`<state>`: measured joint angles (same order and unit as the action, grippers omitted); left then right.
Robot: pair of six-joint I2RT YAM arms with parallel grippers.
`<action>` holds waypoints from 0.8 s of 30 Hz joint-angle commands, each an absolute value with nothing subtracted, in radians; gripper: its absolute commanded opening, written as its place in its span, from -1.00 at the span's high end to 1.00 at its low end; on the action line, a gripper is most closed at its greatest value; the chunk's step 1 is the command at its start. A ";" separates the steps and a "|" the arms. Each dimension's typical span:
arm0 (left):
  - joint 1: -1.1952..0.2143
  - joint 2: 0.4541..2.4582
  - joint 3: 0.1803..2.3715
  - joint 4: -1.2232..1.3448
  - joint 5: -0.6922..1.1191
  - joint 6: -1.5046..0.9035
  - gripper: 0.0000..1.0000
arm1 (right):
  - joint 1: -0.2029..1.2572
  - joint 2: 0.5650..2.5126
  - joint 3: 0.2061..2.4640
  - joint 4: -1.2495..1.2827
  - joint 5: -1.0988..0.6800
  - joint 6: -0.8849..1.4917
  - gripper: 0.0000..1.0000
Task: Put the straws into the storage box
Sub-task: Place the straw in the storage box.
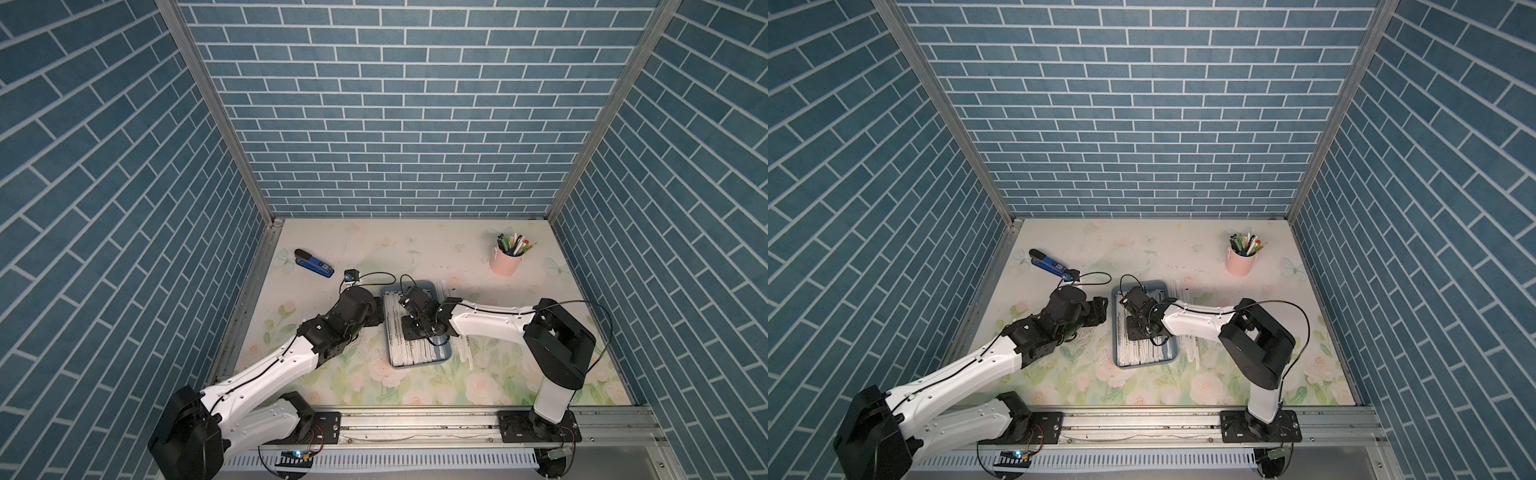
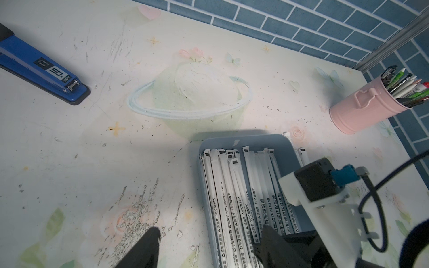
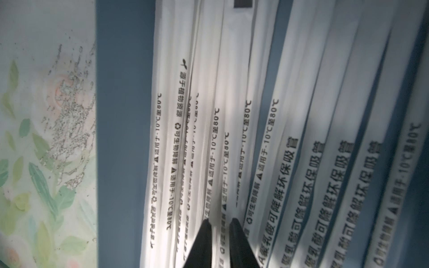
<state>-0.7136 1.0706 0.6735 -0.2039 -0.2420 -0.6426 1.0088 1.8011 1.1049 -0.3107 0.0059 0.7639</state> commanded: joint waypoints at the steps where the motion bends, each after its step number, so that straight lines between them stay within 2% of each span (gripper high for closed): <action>1: -0.709 1.065 0.664 -0.196 -0.240 -0.641 -0.44 | 1.005 1.796 1.138 -0.329 0.013 0.786 0.60; 10: -0.709 1.082 0.685 -0.191 -0.236 -0.631 -0.44 | 0.957 1.675 1.150 -0.431 0.049 0.746 0.51; 12: -0.710 1.093 0.694 -0.182 -0.226 -0.616 -0.43 | 0.911 1.617 1.117 -0.463 0.062 0.721 0.53; 16: -0.745 1.107 0.714 -0.146 -0.218 -0.595 -0.41 | 0.775 1.462 1.003 -0.525 0.078 0.625 0.73; 20: -0.815 1.125 0.720 -0.084 -0.238 -0.593 -0.42 | 0.652 1.401 0.922 -0.614 0.033 0.508 0.69; 24: -0.869 1.201 0.729 -0.050 -0.245 -0.615 -0.42 | 0.604 1.381 0.843 -0.606 0.023 0.482 0.61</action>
